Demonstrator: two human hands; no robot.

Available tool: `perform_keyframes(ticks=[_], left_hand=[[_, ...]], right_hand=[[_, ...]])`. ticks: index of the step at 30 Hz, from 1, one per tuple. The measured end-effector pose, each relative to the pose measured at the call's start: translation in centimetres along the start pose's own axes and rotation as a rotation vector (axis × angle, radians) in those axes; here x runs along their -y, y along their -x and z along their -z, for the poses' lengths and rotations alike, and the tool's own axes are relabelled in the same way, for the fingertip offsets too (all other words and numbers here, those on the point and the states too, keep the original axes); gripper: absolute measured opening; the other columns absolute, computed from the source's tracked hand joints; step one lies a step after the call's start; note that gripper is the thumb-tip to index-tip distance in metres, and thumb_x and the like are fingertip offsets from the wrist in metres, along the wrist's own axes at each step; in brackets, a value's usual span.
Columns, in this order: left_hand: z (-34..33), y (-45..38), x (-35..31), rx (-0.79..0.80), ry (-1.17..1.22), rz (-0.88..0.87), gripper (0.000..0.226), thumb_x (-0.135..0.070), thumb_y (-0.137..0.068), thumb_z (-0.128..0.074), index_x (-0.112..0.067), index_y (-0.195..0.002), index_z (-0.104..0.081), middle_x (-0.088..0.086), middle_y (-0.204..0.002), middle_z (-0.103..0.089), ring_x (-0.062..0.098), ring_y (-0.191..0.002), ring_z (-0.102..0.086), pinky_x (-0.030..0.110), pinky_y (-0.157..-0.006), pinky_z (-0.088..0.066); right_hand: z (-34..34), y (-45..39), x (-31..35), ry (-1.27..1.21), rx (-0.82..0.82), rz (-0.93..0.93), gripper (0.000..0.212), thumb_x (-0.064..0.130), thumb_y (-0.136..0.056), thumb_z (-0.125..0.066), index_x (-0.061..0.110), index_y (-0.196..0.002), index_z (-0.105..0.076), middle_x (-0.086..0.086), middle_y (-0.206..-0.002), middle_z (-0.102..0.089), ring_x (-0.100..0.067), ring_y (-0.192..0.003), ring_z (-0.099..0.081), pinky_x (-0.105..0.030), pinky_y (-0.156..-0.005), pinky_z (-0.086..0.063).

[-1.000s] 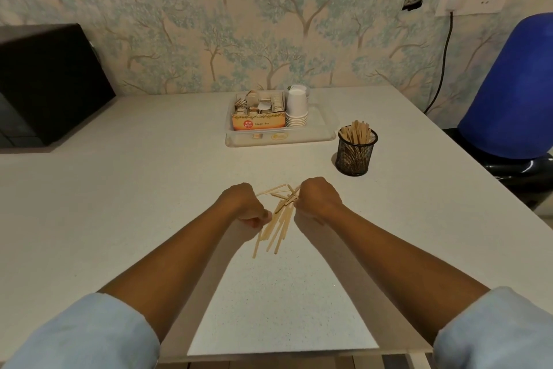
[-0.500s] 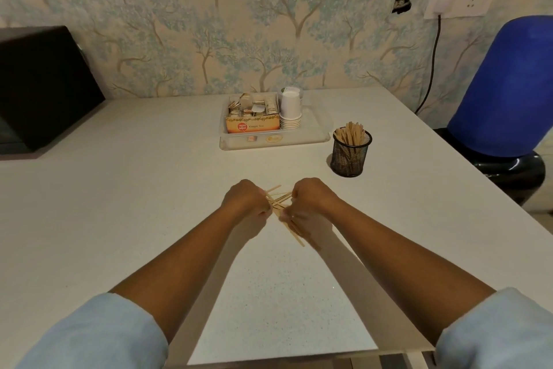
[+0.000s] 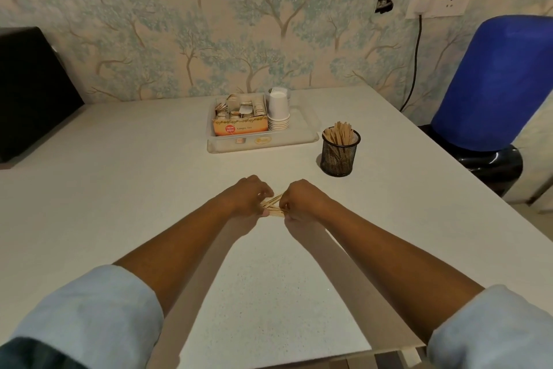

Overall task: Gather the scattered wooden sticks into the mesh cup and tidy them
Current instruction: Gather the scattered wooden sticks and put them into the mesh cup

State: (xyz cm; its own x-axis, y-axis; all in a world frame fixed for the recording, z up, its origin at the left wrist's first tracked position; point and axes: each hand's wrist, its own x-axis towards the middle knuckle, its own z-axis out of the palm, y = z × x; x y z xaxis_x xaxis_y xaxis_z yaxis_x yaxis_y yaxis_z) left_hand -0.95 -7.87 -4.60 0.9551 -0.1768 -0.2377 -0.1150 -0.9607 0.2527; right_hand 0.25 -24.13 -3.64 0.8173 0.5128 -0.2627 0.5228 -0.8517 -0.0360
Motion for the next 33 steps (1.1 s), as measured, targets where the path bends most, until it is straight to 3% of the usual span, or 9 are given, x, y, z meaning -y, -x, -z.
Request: perform_keyframes(ticks=[4,11,19,33], left_hand=[[0.4,-0.4,-0.1,0.003,0.001,-0.047,0.038,-0.016,-0.088,-0.075,-0.018,-0.125,-0.067,0.004,-0.125,-0.057,0.021,-0.111,-0.058,0.031,-0.096,-0.049],[0.5,-1.4,-0.8,0.029,0.037,-0.106,0.051,-0.024,-0.086,-0.079,-0.019,-0.133,-0.061,-0.001,-0.126,-0.058,0.017,-0.112,-0.058,0.029,-0.095,-0.049],[0.9,-2.1,0.1,0.056,0.051,-0.101,0.026,-0.006,-0.086,-0.075,-0.015,-0.110,-0.072,-0.005,-0.091,-0.067,0.008,-0.077,-0.059,0.024,-0.080,-0.051],[1.0,-2.2,2.2,0.016,0.022,0.054,0.023,-0.010,-0.084,-0.076,-0.024,-0.099,-0.067,-0.004,-0.098,-0.067,0.014,-0.088,-0.063,0.029,-0.083,-0.054]], right_hand=[[0.2,0.3,-0.8,-0.070,-0.062,-0.071,0.032,0.020,-0.090,-0.063,0.010,-0.120,-0.067,-0.010,-0.116,-0.063,-0.025,-0.103,-0.062,-0.034,-0.090,-0.053],[0.8,0.9,-2.5,-0.028,0.014,-0.032,0.032,0.021,-0.090,-0.063,0.017,-0.121,-0.069,-0.008,-0.117,-0.065,-0.024,-0.105,-0.061,-0.038,-0.092,-0.053],[0.7,0.6,-3.0,-0.088,-0.015,0.000,0.034,0.017,-0.090,-0.065,0.014,-0.124,-0.067,-0.008,-0.120,-0.065,-0.023,-0.108,-0.060,-0.030,-0.090,-0.048],[1.0,0.3,-3.0,-0.111,0.023,-0.017,0.029,0.014,-0.093,-0.059,0.003,-0.119,-0.066,-0.015,-0.119,-0.065,-0.027,-0.108,-0.062,-0.037,-0.096,-0.050]])
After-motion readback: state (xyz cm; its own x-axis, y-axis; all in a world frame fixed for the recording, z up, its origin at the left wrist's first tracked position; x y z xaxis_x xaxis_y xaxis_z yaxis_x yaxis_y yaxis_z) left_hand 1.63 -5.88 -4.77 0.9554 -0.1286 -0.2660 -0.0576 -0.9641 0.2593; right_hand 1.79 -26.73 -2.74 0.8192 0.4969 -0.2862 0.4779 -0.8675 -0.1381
